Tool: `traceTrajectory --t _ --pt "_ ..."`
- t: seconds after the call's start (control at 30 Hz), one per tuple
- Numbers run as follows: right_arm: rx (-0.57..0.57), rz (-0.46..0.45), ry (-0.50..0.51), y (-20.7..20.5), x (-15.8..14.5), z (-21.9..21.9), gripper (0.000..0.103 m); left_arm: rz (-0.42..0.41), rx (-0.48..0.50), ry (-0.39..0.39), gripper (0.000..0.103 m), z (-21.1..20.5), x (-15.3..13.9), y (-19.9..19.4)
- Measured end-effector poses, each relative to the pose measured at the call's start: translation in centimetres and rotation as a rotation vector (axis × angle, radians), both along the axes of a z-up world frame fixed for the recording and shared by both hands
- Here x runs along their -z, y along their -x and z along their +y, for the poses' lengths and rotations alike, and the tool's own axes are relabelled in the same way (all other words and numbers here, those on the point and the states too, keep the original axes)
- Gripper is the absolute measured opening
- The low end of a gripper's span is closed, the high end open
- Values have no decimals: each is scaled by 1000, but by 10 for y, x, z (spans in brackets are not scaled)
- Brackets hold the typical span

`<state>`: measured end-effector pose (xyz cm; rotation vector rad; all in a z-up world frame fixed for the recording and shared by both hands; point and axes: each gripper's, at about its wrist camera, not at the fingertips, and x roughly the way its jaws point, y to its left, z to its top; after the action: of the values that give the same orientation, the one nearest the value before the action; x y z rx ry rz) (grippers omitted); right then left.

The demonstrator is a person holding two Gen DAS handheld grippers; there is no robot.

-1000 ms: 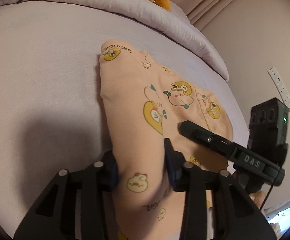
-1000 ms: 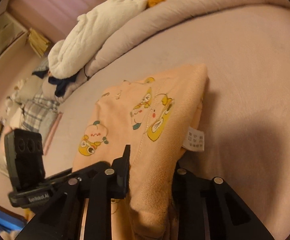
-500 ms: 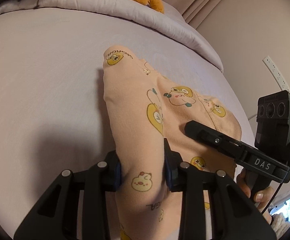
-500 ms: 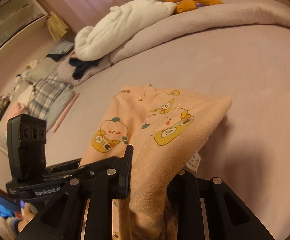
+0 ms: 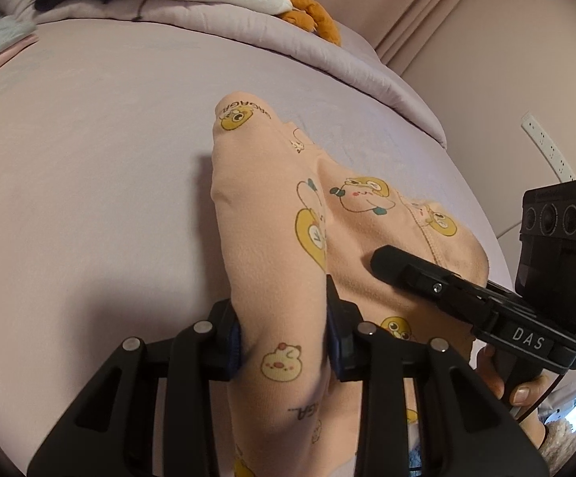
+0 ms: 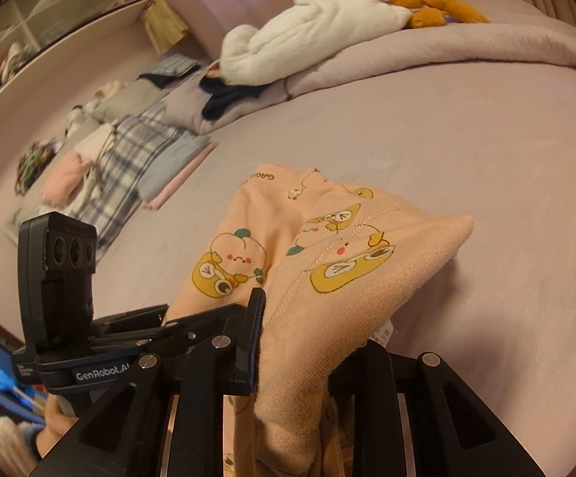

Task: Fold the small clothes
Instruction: 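Grasp the shirt's end with the left tool and lift it, then hold the lifted shirt end up with the left tool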

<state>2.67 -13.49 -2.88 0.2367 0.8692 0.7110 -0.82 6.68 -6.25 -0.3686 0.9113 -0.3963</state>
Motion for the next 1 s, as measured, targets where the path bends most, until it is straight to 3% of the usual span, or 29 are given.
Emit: traceTrajectory --t 0.27,1.0 --pt "-65 -44 24 30 -6 27 25 -21 -57 3 33 18 -3 41" --pt "-183 -164 54 65 -22 72 25 -86 -152 -13 33 54 -18 94"
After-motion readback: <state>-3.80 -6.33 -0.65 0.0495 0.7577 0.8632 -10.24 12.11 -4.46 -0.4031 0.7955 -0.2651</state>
